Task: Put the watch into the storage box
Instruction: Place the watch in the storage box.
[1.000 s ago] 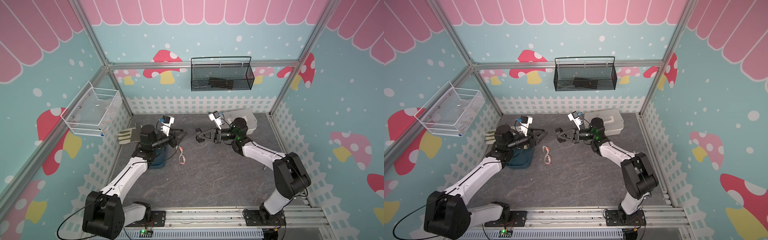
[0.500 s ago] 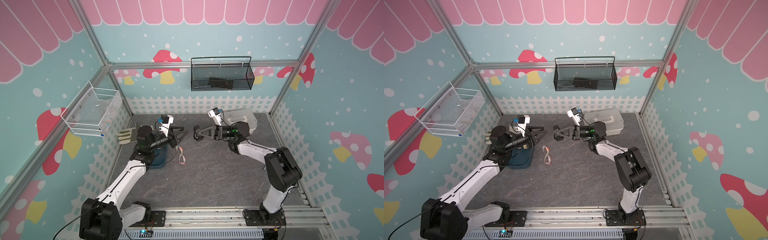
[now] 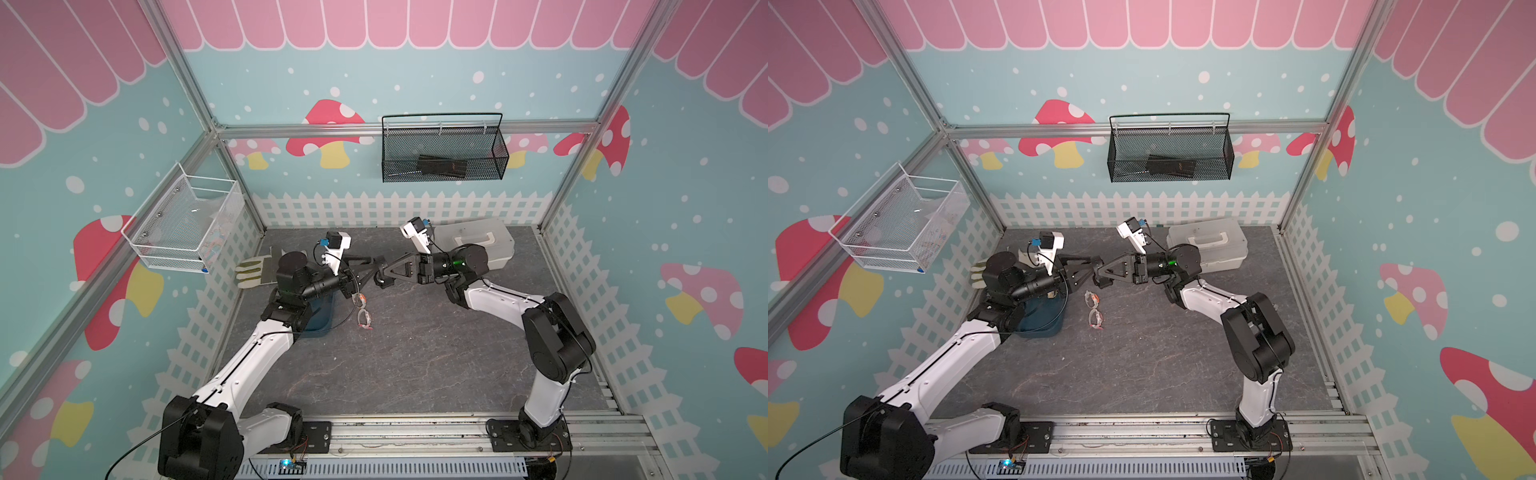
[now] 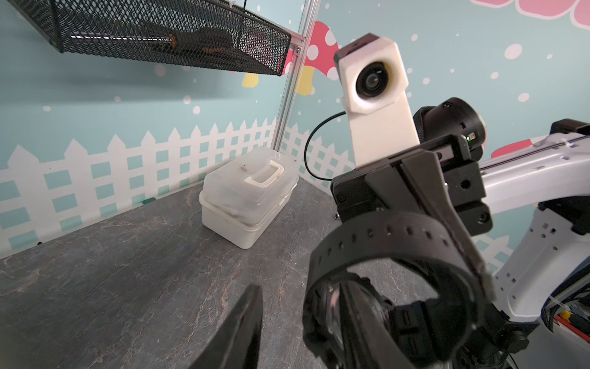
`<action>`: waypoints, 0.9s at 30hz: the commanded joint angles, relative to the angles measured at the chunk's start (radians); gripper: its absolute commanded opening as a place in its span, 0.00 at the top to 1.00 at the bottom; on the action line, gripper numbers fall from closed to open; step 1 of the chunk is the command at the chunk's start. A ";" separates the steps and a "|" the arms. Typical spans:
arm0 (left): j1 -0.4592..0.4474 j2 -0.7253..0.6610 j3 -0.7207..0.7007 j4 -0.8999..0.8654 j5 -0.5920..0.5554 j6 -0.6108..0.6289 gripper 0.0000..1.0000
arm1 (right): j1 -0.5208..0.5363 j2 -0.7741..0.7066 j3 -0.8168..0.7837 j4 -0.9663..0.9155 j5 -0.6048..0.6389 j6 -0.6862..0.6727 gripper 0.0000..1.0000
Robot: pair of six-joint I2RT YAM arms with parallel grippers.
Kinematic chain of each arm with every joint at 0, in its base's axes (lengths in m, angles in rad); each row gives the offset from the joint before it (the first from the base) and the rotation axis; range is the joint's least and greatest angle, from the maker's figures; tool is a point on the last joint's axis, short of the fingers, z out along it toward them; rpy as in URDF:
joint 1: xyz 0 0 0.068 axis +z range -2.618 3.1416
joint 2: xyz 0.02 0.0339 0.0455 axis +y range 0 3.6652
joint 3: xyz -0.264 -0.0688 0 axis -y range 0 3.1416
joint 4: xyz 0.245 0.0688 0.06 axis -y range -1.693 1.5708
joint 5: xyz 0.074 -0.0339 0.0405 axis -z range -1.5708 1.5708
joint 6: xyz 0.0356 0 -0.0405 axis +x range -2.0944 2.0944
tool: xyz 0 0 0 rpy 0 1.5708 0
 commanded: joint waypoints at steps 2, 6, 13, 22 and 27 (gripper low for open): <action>-0.006 -0.002 0.033 -0.027 0.005 0.022 0.60 | 0.032 0.033 0.047 0.035 -0.012 0.017 1.00; -0.006 0.001 0.041 -0.041 0.005 0.026 0.75 | 0.047 0.048 0.063 0.034 -0.018 0.022 1.00; -0.008 0.010 0.051 -0.054 0.026 0.029 1.00 | 0.048 0.062 0.058 0.033 -0.010 0.020 0.97; -0.007 -0.014 0.061 -0.135 -0.089 0.065 1.00 | 0.006 0.060 -0.011 0.033 0.066 -0.017 0.15; -0.003 -0.020 0.089 -0.235 -0.205 0.106 1.00 | -0.066 0.013 -0.058 0.031 0.097 -0.037 0.01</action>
